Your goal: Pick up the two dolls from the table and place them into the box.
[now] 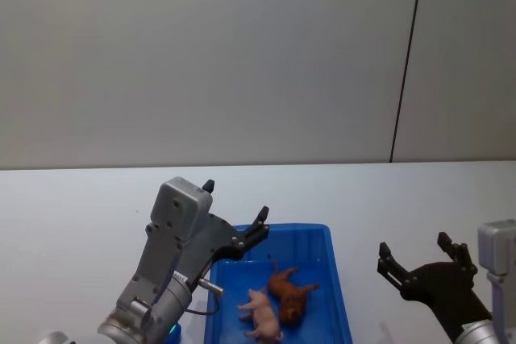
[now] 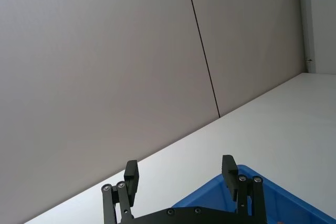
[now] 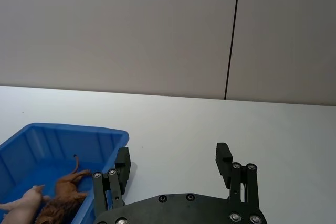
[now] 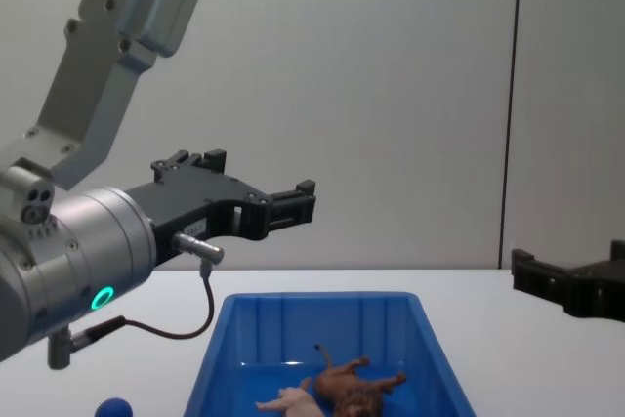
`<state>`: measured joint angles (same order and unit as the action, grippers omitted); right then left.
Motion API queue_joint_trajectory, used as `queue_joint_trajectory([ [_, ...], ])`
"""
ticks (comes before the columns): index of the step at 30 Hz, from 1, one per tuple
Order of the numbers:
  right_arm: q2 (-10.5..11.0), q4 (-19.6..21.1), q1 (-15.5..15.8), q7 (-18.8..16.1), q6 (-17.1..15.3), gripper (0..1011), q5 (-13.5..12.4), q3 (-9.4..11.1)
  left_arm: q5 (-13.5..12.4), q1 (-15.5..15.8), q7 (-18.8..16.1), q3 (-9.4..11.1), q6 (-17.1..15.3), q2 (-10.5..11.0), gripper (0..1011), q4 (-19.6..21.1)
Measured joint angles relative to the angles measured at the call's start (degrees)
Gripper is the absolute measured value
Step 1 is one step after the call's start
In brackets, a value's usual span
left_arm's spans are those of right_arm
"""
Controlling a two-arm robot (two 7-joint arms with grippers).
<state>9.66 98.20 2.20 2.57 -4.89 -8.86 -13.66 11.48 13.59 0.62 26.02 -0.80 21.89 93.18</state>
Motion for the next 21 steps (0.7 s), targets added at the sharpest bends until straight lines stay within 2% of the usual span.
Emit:
queue_joint_trajectory([
  [9,0.1,0.3,0.3,0.6,0.1,1001,-0.1,0.1,0.0,-0.2,-0.1,-0.1,-0.3,0.1,1001,0.2],
  [21,0.2,0.5,0.5,1.0,0.1,1001,-0.1,0.2,1.4,-1.7,-2.9,-1.0,-3.4,1.3,1001,2.2],
])
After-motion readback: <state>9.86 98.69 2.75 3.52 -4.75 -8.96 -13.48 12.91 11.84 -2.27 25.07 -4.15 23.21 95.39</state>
